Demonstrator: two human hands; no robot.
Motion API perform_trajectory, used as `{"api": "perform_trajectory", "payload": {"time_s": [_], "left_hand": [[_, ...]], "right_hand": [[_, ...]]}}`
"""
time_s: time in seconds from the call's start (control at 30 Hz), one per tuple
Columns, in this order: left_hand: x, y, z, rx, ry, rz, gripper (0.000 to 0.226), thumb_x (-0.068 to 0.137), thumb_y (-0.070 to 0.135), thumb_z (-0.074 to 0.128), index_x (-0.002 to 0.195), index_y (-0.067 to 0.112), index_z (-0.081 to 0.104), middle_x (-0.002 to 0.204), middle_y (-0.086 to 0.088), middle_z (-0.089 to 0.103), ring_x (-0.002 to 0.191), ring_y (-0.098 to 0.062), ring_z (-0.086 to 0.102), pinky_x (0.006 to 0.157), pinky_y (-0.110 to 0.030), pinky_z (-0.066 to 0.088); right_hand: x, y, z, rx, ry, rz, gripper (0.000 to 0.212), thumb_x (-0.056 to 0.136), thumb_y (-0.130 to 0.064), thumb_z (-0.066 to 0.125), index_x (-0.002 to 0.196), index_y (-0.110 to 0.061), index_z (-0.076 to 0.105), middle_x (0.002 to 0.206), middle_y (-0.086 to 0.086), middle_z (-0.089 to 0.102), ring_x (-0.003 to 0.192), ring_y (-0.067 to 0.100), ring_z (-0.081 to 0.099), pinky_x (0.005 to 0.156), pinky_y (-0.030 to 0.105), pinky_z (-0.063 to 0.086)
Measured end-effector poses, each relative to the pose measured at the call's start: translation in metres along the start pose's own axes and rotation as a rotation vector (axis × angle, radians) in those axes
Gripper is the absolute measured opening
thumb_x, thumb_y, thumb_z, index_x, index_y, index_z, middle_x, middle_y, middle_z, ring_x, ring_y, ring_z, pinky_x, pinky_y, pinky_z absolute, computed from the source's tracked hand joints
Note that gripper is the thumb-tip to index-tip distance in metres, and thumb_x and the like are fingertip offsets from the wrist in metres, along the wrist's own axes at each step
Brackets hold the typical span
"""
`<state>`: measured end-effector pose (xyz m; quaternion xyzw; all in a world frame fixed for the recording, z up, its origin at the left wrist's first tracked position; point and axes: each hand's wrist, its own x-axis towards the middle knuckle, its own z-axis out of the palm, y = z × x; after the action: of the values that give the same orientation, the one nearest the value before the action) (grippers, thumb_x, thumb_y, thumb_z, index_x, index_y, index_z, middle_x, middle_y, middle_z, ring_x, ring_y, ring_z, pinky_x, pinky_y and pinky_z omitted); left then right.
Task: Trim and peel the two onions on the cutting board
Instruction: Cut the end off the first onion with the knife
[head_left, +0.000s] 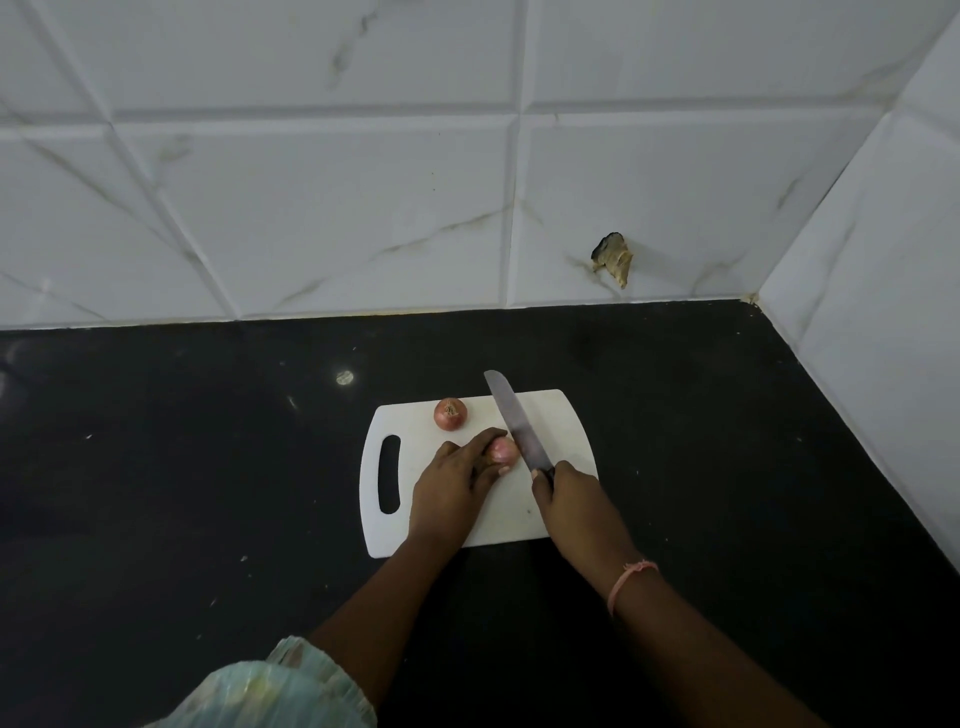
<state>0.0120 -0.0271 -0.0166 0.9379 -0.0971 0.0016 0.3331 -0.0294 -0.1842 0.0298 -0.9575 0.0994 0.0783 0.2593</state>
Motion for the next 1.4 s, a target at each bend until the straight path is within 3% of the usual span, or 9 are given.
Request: {"api": "perform_trajectory", "payload": {"time_s": [0.27,1.0,1.23,1.3,1.4], "left_hand": [[0.002,-0.001,0.001,0.012,0.003,-0.013,0.042,0.099,0.045,0.049,0.141,0.044,0.044,0.093,0.01,0.047,0.082,-0.005,0.047,0.072,-0.02,0.037],[0.0,0.006,-0.002,-0.003,0.029,0.014,0.044,0.099,0.046,0.049,0.142,0.038,0.047,0.09,0.012,0.044,0.085,-0.008,0.05,0.07,-0.022,0.039],[-0.001,0.007,-0.006,-0.047,0.009,0.031,0.041,0.097,0.048,0.051,0.137,0.037,0.048,0.093,0.017,0.044,0.095,-0.01,0.054,0.075,-0.027,0.046],[-0.001,0.005,-0.004,-0.086,0.01,0.035,0.039,0.096,0.049,0.053,0.133,0.037,0.049,0.096,0.018,0.05,0.097,-0.008,0.054,0.077,-0.027,0.048],[-0.001,0.001,0.001,-0.124,0.009,0.056,0.039,0.095,0.048,0.056,0.13,0.033,0.051,0.117,0.014,0.06,0.106,-0.007,0.054,0.086,-0.025,0.047]], "right_hand": [[0.001,-0.009,-0.003,-0.058,-0.012,0.04,0.032,0.102,-0.04,0.033,0.104,-0.015,0.053,0.085,-0.002,0.056,0.078,0.016,0.058,0.063,0.03,0.045],[0.014,-0.014,0.005,-0.056,-0.078,0.051,0.033,0.102,-0.039,0.034,0.105,-0.013,0.054,0.1,0.005,0.064,0.09,0.02,0.062,0.07,0.031,0.046],[0.002,-0.015,0.019,-0.209,0.036,0.057,0.03,0.104,-0.038,0.03,0.107,-0.015,0.049,0.097,0.002,0.066,0.087,0.017,0.065,0.063,0.027,0.041],[0.003,-0.015,0.022,-0.223,0.054,0.069,0.03,0.104,-0.038,0.03,0.108,-0.015,0.049,0.095,0.002,0.067,0.086,0.017,0.066,0.064,0.028,0.044],[0.003,-0.015,0.026,-0.21,0.072,0.062,0.029,0.104,-0.038,0.031,0.108,-0.015,0.049,0.096,0.002,0.068,0.086,0.017,0.067,0.066,0.029,0.047]]}}
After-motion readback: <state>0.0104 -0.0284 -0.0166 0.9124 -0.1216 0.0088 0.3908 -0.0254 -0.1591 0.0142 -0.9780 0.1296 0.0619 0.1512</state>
